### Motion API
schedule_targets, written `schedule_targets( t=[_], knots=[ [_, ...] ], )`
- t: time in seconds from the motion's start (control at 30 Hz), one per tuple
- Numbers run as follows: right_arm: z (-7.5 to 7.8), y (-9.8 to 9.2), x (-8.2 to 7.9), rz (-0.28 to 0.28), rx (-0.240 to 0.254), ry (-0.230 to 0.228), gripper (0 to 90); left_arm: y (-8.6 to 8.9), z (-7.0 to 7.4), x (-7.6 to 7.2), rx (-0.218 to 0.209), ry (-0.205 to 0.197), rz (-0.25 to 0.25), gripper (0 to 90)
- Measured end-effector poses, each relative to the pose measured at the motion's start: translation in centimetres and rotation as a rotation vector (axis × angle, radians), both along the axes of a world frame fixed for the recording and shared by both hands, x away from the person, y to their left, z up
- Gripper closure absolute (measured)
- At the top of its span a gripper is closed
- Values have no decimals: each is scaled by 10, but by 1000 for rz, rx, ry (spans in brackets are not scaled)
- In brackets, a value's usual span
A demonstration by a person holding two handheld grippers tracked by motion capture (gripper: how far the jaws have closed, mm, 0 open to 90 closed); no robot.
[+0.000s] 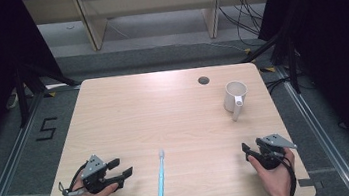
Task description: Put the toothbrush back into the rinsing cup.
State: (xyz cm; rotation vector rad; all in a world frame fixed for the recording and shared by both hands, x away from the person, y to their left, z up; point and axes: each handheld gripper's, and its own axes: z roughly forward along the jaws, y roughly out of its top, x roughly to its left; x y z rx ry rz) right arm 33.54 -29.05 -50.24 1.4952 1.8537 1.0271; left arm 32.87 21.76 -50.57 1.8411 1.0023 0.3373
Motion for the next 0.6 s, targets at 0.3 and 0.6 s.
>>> schedule_targets(
  t=[0.3, 0.6],
  knots=[
    [9, 1, -2, -14, -44, 94, 416, -21, 22, 7, 136, 83, -80, 337],
    [29, 5, -10, -2, -62, 83, 429, -48, 44, 14, 401, 288, -250, 328]
  ],
)
